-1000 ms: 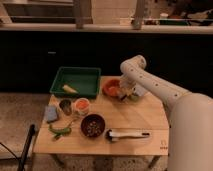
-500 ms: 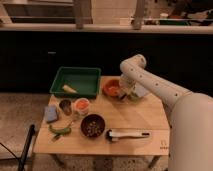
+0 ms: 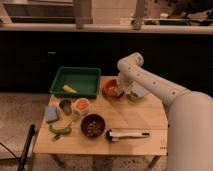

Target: Wipe red bowl with eraser

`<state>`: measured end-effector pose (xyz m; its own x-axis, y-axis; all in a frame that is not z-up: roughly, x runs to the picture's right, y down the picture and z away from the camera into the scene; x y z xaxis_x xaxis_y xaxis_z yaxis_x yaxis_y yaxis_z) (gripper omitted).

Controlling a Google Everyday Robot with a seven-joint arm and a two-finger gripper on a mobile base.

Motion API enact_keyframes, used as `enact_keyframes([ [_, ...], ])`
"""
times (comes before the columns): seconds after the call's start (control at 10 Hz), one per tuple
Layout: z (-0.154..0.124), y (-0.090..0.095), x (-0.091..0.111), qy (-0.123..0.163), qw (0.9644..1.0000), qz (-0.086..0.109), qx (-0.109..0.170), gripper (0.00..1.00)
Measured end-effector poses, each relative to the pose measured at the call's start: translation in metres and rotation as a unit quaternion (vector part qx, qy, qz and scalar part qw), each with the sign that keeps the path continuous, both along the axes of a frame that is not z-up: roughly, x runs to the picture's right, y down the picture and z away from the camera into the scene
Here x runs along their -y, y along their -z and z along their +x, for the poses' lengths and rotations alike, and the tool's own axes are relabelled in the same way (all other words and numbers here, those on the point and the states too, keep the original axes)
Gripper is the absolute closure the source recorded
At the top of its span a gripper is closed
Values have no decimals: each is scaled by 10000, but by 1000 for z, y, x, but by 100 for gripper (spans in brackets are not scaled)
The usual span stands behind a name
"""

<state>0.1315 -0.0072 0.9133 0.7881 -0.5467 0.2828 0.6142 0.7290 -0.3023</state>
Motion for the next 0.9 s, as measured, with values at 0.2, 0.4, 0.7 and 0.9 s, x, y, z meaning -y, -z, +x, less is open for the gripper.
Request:
enact_keyframes([
  [0.2,-10,-3,3,71,10000,-18,66,100],
  [0.4,-18,-6,5,132,9998,-54,119,100],
  [0.7,-21,-14,3,153,9996,-168,163,100],
  [0.9,-18,-20,1,140,9995,-242,142,100],
])
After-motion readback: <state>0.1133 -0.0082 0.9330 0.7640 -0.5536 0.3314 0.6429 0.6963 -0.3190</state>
